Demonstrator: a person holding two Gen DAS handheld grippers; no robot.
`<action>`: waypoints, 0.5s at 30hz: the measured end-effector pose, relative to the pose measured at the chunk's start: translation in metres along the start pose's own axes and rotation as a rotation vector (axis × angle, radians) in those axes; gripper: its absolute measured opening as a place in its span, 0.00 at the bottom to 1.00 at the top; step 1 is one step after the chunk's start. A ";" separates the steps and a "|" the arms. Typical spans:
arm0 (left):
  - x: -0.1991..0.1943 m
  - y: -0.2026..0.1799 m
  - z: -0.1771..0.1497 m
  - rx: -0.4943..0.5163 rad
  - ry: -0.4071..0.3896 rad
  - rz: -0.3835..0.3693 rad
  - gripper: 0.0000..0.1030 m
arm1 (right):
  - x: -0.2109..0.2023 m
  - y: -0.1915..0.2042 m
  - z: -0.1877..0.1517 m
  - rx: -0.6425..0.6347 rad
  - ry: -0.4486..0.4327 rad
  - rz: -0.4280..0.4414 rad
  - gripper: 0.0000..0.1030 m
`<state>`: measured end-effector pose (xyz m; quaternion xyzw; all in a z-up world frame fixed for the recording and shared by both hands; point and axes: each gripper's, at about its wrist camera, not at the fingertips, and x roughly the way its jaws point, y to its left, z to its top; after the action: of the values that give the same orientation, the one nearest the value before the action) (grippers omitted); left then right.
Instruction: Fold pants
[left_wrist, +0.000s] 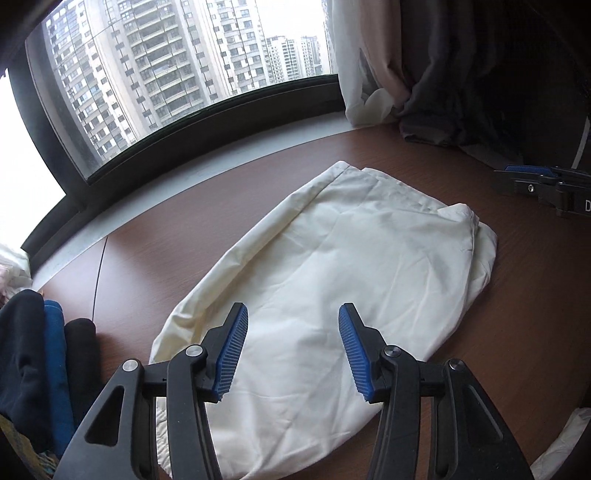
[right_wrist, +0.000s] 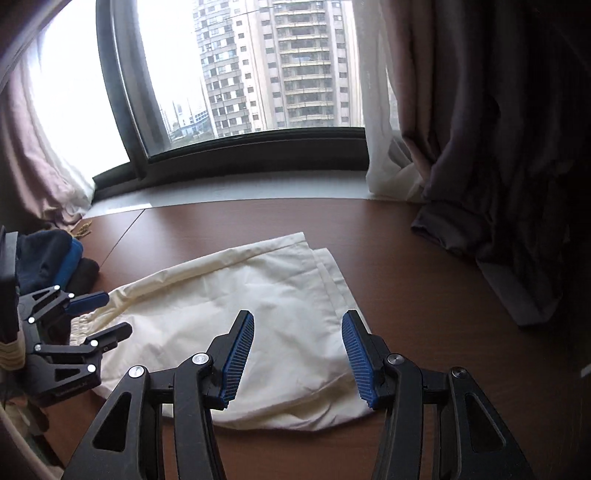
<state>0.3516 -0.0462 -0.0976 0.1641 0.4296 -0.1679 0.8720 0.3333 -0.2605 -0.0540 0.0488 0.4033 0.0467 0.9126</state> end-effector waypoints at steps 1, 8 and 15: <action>0.002 -0.005 -0.001 0.004 0.005 -0.001 0.49 | 0.005 -0.015 -0.005 0.042 0.009 0.007 0.49; 0.016 -0.030 0.003 0.036 -0.011 -0.006 0.49 | 0.031 -0.051 -0.033 0.232 0.063 0.062 0.48; 0.029 -0.047 0.027 -0.015 -0.036 -0.061 0.49 | 0.053 -0.071 -0.043 0.335 0.098 0.086 0.47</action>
<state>0.3669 -0.1046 -0.1120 0.1413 0.4200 -0.1938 0.8752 0.3408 -0.3221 -0.1306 0.2149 0.4471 0.0202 0.8680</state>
